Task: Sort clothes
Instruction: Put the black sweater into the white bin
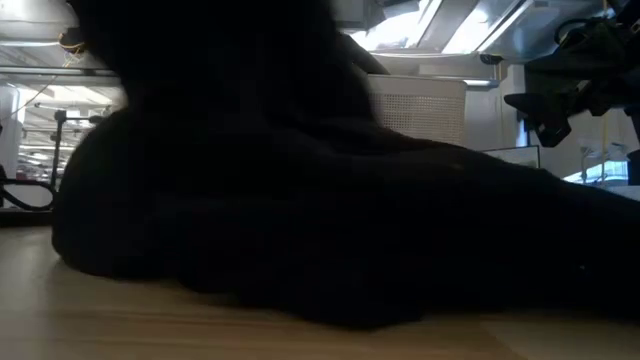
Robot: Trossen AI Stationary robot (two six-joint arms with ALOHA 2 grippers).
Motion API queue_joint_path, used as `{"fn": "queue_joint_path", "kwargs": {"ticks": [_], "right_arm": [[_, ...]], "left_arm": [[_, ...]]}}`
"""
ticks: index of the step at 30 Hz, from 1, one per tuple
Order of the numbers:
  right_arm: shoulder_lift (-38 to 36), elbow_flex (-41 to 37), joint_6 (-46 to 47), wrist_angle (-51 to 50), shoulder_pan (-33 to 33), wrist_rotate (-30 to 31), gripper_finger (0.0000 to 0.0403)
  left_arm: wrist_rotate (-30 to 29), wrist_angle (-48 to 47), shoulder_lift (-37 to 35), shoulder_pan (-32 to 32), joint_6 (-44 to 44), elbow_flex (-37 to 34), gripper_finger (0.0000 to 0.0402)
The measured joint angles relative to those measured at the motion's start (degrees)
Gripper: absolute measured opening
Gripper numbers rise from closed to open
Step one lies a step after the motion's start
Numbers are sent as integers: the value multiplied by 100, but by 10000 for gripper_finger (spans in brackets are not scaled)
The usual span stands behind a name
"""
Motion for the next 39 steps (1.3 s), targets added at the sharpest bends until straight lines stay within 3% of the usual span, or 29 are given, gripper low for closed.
{"fn": "queue_joint_path", "kwargs": {"ticks": [8,13,16,20,27,34,39], "right_arm": [[2,0,0,0,0,0,237],[0,0,0,0,-2,0,237],[1,1,0,0,0,2,237],[0,2,0,0,-2,0,237],[0,2,0,0,-2,0,237],[2,1,0,0,0,1,237],[2,0,0,0,0,0,237]], "left_arm": [[-5,3996,-751,793,3009,11,9],[398,4725,-869,1701,3359,380,4],[850,4456,-714,2284,2998,961,5],[1318,3425,-276,2968,2684,1972,3],[1674,1591,911,3986,2440,3636,3],[1694,-341,1771,4855,2729,3826,14],[1690,-1598,2284,5243,2324,3838,34]]}}
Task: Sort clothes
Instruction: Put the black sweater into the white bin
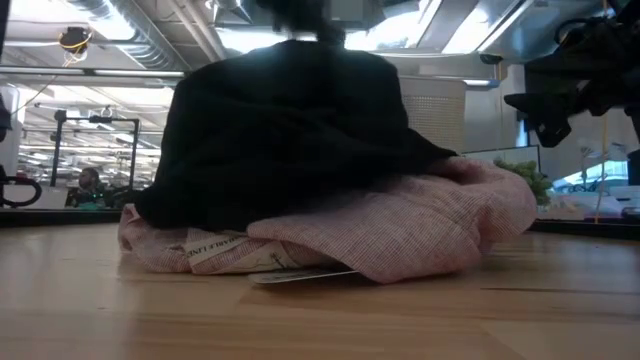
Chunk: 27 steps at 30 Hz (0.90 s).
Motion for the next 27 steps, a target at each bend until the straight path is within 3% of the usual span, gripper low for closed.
{"fn": "queue_joint_path", "kwargs": {"ticks": [7,14,21,27], "right_arm": [[0,2,0,0,-2,2,237],[-1,2,0,0,0,1,237],[-1,0,0,-1,-1,2,237],[0,0,0,0,0,1,237]], "left_arm": [[2,-849,304,191,-222,-2,120],[-52,-2150,-560,-123,254,2,207],[-139,-2396,-1337,-652,642,-70,221],[-299,-3898,-1665,-1751,351,-136,221]]}}
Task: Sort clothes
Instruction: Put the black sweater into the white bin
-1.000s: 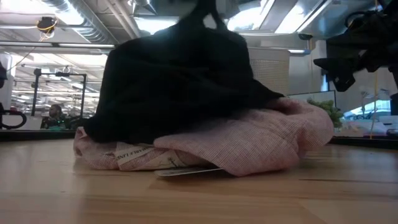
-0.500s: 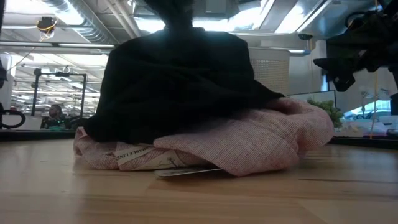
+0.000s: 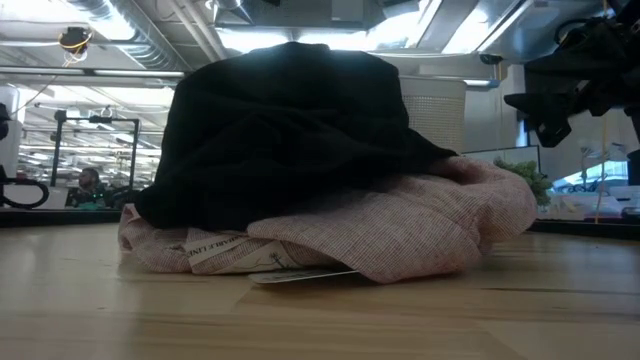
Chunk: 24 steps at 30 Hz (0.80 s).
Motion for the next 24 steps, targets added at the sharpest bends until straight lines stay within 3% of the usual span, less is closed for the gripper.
{"fn": "queue_joint_path", "kwargs": {"ticks": [4,9,18,21,24], "right_arm": [[0,0,0,0,0,1,237],[-2,0,0,-2,0,1,237],[-1,0,0,0,-1,0,237],[-2,2,0,-2,0,1,237],[-2,2,0,0,0,0,237]], "left_arm": [[-681,-608,15,-936,-525,-280,221],[-1150,-703,23,-2012,-1522,-992,221],[-1282,-471,17,-3209,-3533,-2447,221],[-1291,-83,51,-3413,-3975,-3036,221],[-1317,1036,141,-3433,-4030,-3669,221]]}}
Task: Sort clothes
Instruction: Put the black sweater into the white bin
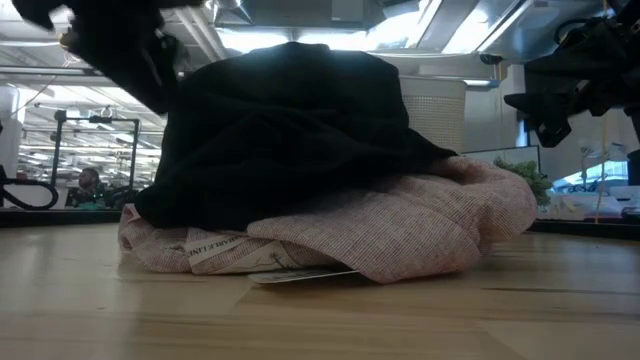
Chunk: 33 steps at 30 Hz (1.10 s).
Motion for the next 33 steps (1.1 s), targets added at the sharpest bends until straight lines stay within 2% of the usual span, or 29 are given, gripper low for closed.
{"fn": "queue_joint_path", "kwargs": {"ticks": [4,7,13,19,22,29,33], "right_arm": [[0,0,0,-1,-2,0,237],[0,-1,0,0,0,2,237],[1,-1,0,0,-2,2,237],[0,0,0,0,-1,2,237],[1,-1,0,-1,-2,0,237],[2,-2,0,2,-1,1,237],[1,-2,0,5,-2,2,237]], "left_arm": [[-118,1695,301,178,648,-639,221],[-224,2759,670,439,1196,-864,221],[1,4907,1317,797,2256,-808,221],[34,6804,1343,1050,3474,-235,221],[1,7222,1254,1313,4003,286,221],[-27,7173,1132,2308,5202,1950,221],[-52,6905,1124,3029,5588,2897,221]]}}
